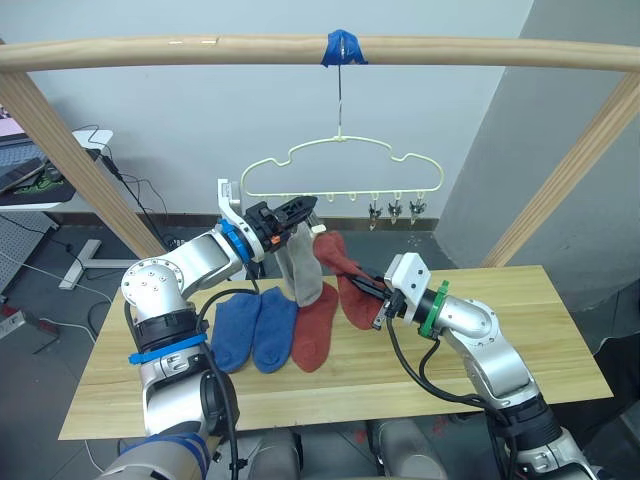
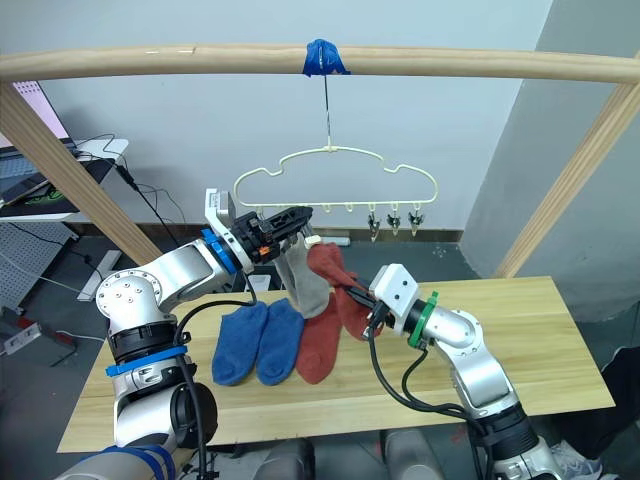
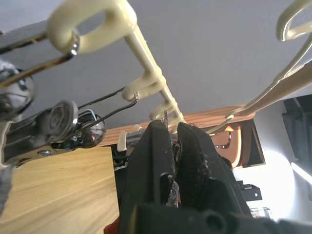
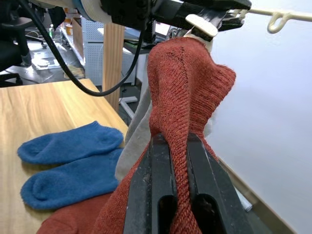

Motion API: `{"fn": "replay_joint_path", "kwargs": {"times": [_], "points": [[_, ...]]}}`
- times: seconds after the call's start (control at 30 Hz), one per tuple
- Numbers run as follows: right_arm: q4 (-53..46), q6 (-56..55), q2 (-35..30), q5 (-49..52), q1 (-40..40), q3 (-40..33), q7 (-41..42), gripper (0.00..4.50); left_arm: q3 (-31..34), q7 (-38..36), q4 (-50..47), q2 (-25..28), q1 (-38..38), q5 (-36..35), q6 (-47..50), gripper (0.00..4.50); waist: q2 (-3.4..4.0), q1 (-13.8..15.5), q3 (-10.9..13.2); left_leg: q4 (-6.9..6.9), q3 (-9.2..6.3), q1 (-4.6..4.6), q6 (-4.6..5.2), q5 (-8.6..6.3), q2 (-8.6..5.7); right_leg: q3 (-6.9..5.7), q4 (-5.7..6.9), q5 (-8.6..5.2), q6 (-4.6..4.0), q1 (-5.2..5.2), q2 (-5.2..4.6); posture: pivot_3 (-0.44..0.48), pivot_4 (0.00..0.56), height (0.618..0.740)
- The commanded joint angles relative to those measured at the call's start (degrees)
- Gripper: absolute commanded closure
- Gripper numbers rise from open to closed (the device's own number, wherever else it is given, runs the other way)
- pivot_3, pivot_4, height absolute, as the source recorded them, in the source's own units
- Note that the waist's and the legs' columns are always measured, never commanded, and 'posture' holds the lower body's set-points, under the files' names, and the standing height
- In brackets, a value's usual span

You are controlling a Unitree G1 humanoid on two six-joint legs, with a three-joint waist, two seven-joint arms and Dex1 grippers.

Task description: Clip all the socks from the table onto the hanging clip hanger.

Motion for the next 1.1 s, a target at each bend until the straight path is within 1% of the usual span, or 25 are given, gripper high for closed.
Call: {"fn": "replay_joint_path", "kwargs": {"times": [0.03, 0.27, 0.47, 0.6, 0.77, 0.83, 0.87, 1.1], "points": [[-2.64, -0.22, 0.4, 0.95, -1.31, 0.0, 0.08, 4.47, -0.47, -0.87, -1.5, 0.54, -0.38, -1.46, -0.96, 4.37, 0.0, 0.0, 0.0, 0.0, 0.0, 0.0, 0.0, 0.0, 0.0, 0.0, 0.0, 0.0, 0.0, 0.0, 0.0, -0.134, 0.159, 0.74], [-2.38, 0.27, 0.88, 0.75, -1.79, 0.13, -0.14, 4.47, -1.12, -0.87, -2.15, 0.37, 0.12, -1.8, -1.25, 4.37, 0.0, 0.0, 0.0, -0.01, 0.0, 0.0, 0.0, 0.0, 0.0, 0.0, -0.02, 0.0, 0.0, 0.0, 0.0, -0.13, 0.161, 0.74], [-1.3, 1.33, 1.98, 0.97, -3.76, -0.15, -0.44, 4.47, -3.45, -4.01, -3.39, 2.35, 1.44, -0.56, -1.51, 4.37, 0.0, 0.0, 0.0, -0.02, -0.01, 0.01, 0.0, 0.0, 0.0, -0.01, -0.02, 0.0, 0.0, -0.01, 0.0, -0.127, 0.159, 0.74], [-1.02, 2.08, 2.5, 0.91, -4.57, -0.31, -0.88, 4.47, -4.4, -5.31, -3.76, 2.86, 1.78, -0.19, -2.47, 4.37, 0.0, 0.02, 0.01, -0.02, 0.0, -0.01, 0.0, 0.0, 0.0, 0.0, -0.05, -0.01, -0.01, -0.01, 0.0, -0.129, 0.162, 0.74], [-1.08, 2.79, 2.69, 0.85, -4.73, -0.21, -0.88, 4.47, -6.0, -8.7, -5.62, 3.48, 2.57, 1.15, -4.73, 4.37, 0.01, 0.04, 0.02, -0.05, 0.0, -0.04, 0.0, 0.0, 0.0, -0.01, -0.08, -0.01, -0.01, -0.03, 0.0, -0.128, 0.168, 0.74], [-0.86, 2.84, 2.61, 0.76, -4.71, -0.12, -0.77, 4.5, -5.76, -8.69, -5.42, 3.52, 2.65, 0.78, -4.98, 3.65, 0.01, 0.04, 0.03, -0.07, 0.0, -0.04, 0.0, 0.0, 0.01, -0.01, -0.08, -0.01, -0.02, -0.04, 0.0, -0.128, 0.168, 0.74], [-0.79, 2.86, 2.5, 0.65, -4.65, -0.07, -0.73, 4.5, -5.64, -8.69, -5.46, 3.53, 2.72, 0.39, -4.85, 3.43, 0.01, 0.04, 0.03, -0.07, 0.0, -0.05, 0.0, 0.0, 0.0, -0.01, -0.08, -0.01, -0.02, -0.05, 0.0, -0.126, 0.167, 0.74], [-0.67, 3.95, 3.16, 1.0, -4.63, -0.26, -1.43, 4.5, -3.86, -7.07, -5.54, 4.3, 2.89, -2.38, -4.3, 1.25, 0.0, 0.03, 0.03, -0.08, 0.0, -0.04, 0.0, 0.0, 0.01, -0.01, -0.08, -0.02, -0.03, -0.05, 0.0, -0.111, 0.166, 0.74]]}}
